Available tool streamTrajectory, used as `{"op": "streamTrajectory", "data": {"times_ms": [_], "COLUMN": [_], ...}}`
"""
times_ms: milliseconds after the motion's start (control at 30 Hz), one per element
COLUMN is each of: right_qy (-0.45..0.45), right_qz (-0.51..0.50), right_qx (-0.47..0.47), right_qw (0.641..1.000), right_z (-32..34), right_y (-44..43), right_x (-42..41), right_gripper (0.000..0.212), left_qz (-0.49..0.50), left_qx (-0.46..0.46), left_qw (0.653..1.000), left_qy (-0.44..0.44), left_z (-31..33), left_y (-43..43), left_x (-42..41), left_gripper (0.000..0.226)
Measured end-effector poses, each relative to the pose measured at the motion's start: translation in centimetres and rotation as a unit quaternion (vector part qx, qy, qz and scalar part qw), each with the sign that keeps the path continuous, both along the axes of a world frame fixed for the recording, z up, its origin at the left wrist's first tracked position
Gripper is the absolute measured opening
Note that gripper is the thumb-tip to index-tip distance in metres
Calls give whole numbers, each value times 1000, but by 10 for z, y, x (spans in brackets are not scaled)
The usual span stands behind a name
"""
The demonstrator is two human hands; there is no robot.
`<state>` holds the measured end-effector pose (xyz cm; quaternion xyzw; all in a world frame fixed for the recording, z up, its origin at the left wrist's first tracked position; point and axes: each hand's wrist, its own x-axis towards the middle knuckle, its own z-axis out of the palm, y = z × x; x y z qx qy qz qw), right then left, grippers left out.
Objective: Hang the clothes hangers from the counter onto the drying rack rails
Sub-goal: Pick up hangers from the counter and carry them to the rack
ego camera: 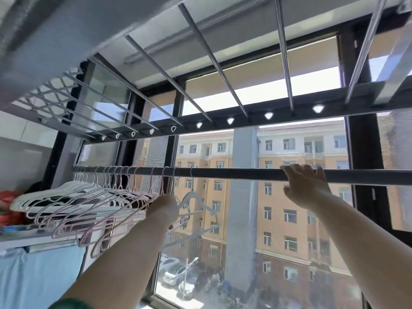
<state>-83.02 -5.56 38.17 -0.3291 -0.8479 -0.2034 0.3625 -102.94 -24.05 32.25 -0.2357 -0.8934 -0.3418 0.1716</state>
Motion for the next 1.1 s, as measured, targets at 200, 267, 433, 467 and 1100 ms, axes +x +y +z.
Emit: {"op": "streamTrajectory", "data": {"times_ms": [200,267,433,467,1100], "right_qy": [-17,-24,-24,-23,-1], "right_qz": [-8,-12,-12,-12,-140], "right_qx": [23,27,21,17,-197], "right_qw": [1000,999,999,1000,970], "right_z": [0,-2,-2,-3,-98], "right_y": [-4,-3,-2,-2,-43], "right_x": [7,10,10,10,138], "right_gripper": [53,53,53,53,32], "left_qz": [8,9,10,22,-342], "left_qx": [5,-3,-47,-60,-30], "left_qw": [1000,1000,999,998,926], "left_qy": [-13,-13,7,22,154], "left_z": [-10,-12,-12,-11,-75], "left_y": [10,11,8,8,44], "left_x": [-11,-13,-11,-10,118], "left_gripper": [31,30,26,26,25]}}
